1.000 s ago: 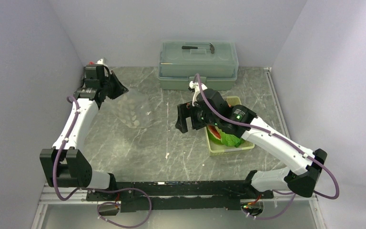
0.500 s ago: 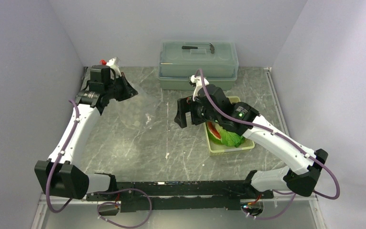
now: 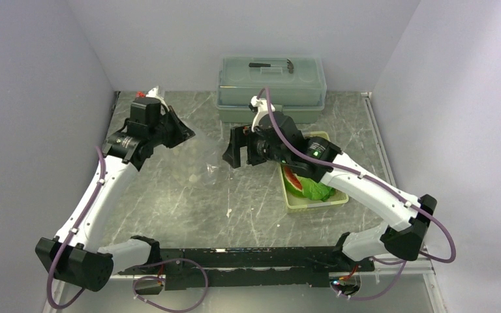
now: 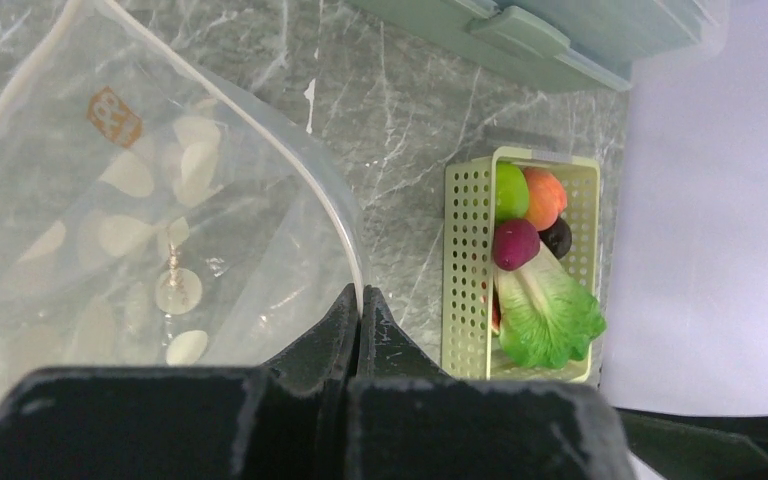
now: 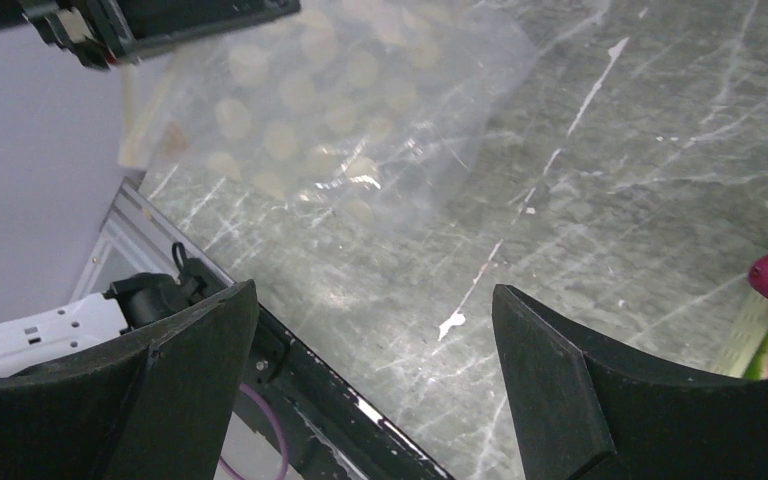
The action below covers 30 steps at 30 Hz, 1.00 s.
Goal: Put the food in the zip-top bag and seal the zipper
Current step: Open the zipper of the food storage bag at the center of the board.
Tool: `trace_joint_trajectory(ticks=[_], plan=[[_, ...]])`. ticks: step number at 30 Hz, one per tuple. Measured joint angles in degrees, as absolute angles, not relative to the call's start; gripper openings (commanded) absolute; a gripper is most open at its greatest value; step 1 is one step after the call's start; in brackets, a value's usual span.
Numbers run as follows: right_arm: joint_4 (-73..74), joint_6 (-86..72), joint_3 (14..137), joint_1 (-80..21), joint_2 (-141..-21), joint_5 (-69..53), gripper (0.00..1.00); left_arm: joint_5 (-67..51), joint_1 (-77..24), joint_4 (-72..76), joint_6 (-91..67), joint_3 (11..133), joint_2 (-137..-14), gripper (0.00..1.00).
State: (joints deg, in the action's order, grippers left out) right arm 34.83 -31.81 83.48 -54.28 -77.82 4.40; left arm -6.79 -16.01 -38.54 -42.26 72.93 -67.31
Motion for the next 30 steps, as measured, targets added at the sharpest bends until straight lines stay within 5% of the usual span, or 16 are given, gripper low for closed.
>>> trace_joint_trajectory(ticks=[30], plan=[[28.8,-36.71,87.31,-59.33,-85.32,5.74,0.75,16.91,-36.42,-49.01,-69.73,75.53,-72.86,0.0]])
